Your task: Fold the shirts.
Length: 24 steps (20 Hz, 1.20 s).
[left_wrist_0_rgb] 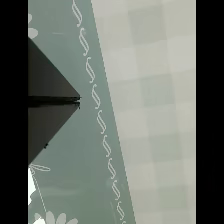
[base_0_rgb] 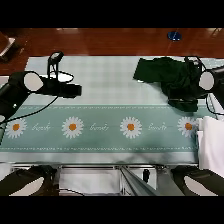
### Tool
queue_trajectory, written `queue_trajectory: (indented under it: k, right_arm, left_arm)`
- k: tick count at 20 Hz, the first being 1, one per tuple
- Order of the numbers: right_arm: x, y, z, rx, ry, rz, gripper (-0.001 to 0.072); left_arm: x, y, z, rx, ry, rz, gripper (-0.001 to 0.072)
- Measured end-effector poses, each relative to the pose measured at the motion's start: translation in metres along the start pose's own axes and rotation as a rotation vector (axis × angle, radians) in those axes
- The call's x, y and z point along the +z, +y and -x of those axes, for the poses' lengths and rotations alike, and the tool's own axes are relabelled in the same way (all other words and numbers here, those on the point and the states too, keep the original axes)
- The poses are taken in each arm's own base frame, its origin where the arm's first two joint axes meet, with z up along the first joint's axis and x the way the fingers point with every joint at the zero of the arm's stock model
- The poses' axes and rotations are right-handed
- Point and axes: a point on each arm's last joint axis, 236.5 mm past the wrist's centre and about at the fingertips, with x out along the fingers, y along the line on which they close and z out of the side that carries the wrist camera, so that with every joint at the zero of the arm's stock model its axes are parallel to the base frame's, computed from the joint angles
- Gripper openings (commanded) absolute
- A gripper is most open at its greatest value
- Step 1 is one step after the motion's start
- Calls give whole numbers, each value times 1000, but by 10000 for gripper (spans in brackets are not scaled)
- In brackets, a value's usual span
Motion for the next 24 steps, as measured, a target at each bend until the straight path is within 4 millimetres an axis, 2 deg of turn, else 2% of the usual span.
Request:
queue_trajectory:
  k: [3,7,8,9,10,11,14,16,18,21,24]
  right_arm:
    - [2,0,0,2,-7,0,20]
    - [11,3,0,13,-47,0,24]
    - [17,3,1,15,-73,2,146]
    - [26,2,1,8,-110,7,427]
    - [37,-1,2,-7,-154,13,417]
    - [49,-6,3,-29,-205,21,417]
    - [95,-29,-1,-103,-365,-5,417]
    - [117,-49,-18,-120,-401,-88,416]
    - [133,-68,-45,-108,-390,-184,416]
    - [144,-91,-93,-69,-311,-303,415]
    - [142,-105,-134,-54,-207,-341,415]
  left_arm:
    - [2,0,0,0,-7,0,23]
    - [27,-1,1,-4,-115,0,23]
    - [32,-1,2,-5,-137,0,24]
    - [38,-1,2,-6,-161,1,98]
    - [45,-1,2,-6,-188,1,370]
    - [50,-1,1,-6,-211,2,509]
    - [65,3,-7,-2,-265,10,507]
    - [68,6,-14,3,-276,15,508]
    - [68,8,-21,7,-271,18,508]
    - [67,12,-31,13,-261,23,508]
    - [66,13,-35,16,-256,25,508]
